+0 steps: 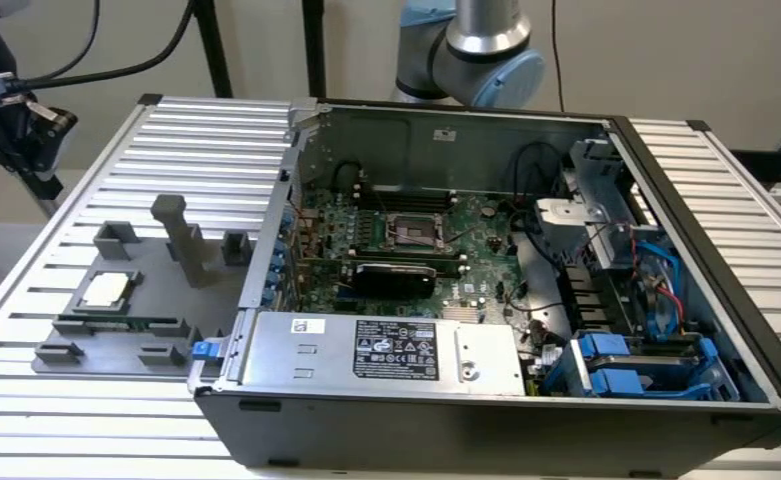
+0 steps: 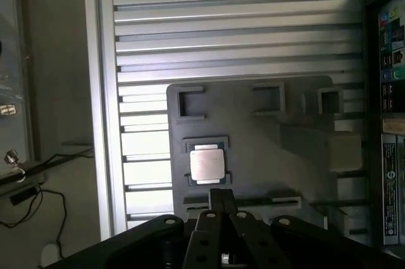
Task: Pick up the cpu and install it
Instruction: 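Reach for the cpu, then pick up the cpu and move it towards the insertion slot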
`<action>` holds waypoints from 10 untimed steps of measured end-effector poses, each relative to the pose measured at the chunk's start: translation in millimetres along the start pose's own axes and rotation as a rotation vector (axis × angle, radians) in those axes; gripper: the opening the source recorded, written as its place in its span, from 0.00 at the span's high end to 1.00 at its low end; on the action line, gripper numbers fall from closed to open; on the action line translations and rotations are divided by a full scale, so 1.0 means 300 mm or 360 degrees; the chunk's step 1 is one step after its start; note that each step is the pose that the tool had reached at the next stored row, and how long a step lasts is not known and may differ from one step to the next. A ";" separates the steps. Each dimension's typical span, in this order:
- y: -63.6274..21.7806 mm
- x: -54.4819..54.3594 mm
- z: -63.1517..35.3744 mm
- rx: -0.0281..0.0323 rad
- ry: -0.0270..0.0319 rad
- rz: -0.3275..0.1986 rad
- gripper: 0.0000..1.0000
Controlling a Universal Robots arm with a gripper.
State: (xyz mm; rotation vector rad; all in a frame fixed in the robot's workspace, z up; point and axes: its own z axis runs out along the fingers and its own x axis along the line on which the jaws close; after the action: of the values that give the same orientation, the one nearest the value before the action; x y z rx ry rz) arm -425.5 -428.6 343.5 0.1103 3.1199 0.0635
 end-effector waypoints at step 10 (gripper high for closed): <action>0.000 0.000 0.000 0.00000 0.00000 0.0000 0.89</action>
State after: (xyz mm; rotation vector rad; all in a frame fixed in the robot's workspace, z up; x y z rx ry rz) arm -425.5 -428.6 343.5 0.1105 3.1199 0.0635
